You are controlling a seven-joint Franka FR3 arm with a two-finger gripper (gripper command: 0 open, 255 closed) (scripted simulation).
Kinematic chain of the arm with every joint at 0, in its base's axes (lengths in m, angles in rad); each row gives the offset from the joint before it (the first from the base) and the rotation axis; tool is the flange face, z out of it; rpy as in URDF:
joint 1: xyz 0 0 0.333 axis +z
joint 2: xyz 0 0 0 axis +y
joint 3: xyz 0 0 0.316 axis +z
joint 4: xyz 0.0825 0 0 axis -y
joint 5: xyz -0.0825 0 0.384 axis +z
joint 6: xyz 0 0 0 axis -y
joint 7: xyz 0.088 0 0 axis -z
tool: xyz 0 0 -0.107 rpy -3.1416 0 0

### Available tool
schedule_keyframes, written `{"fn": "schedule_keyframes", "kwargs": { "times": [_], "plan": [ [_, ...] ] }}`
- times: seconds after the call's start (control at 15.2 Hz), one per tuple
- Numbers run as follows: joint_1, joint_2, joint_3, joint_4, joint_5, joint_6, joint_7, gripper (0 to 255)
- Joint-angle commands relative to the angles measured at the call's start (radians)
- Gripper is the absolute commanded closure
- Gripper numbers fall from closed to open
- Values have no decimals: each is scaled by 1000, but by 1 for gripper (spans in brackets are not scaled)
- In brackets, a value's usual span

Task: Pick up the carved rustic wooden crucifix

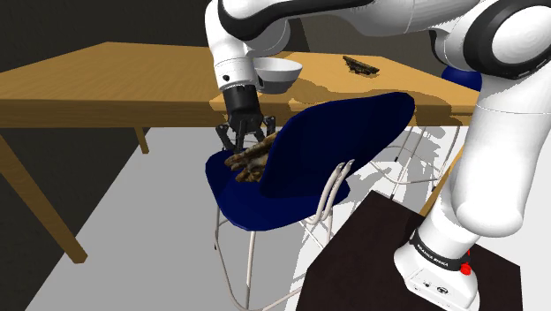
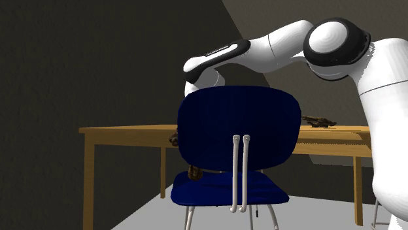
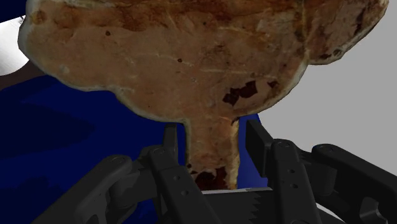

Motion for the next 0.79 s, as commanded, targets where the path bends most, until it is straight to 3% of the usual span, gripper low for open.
{"fn": "schedule_keyframes", "kwargs": {
  "times": [0.0,0.46,0.73],
  "plan": [
    [0,0,0,-1,0,1,0,255],
    [1,1,0,0,0,0,0,255],
    [0,-2,1,49,3,-49,17,255]
  ]
}}
